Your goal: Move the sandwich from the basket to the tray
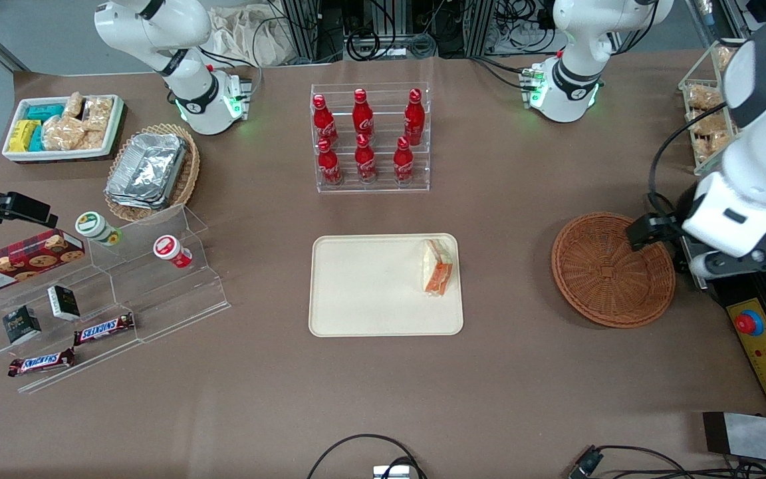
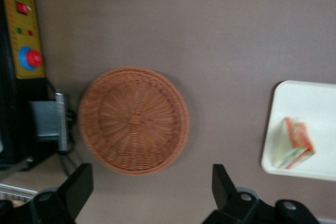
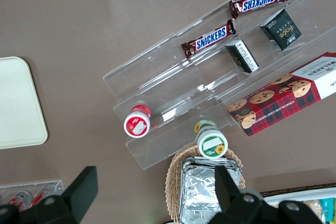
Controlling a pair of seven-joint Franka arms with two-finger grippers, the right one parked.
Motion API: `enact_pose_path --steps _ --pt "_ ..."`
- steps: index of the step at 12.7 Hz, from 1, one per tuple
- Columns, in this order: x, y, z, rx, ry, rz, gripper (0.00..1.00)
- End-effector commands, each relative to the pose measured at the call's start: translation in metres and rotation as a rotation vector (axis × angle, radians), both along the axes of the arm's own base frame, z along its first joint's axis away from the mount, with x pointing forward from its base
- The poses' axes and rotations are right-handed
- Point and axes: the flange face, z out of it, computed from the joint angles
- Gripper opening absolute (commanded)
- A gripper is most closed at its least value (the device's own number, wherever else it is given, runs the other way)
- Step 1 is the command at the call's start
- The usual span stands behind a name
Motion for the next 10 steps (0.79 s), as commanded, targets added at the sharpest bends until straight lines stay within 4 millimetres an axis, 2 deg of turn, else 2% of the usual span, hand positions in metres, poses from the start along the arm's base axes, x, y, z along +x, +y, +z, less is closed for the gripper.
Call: enact_pose_path --steps 1,3,6,10 --pt "-0.023 0.032 0.022 0.001 0.018 -0.068 1.00" --pt "-0.038 0.039 0.038 0.010 0.037 -0.135 1.00" --pt "-0.064 0.040 0.059 0.013 0.080 -0.145 1.00" --pt "-0.079 0.042 0.060 -0.055 0.112 -0.130 1.00"
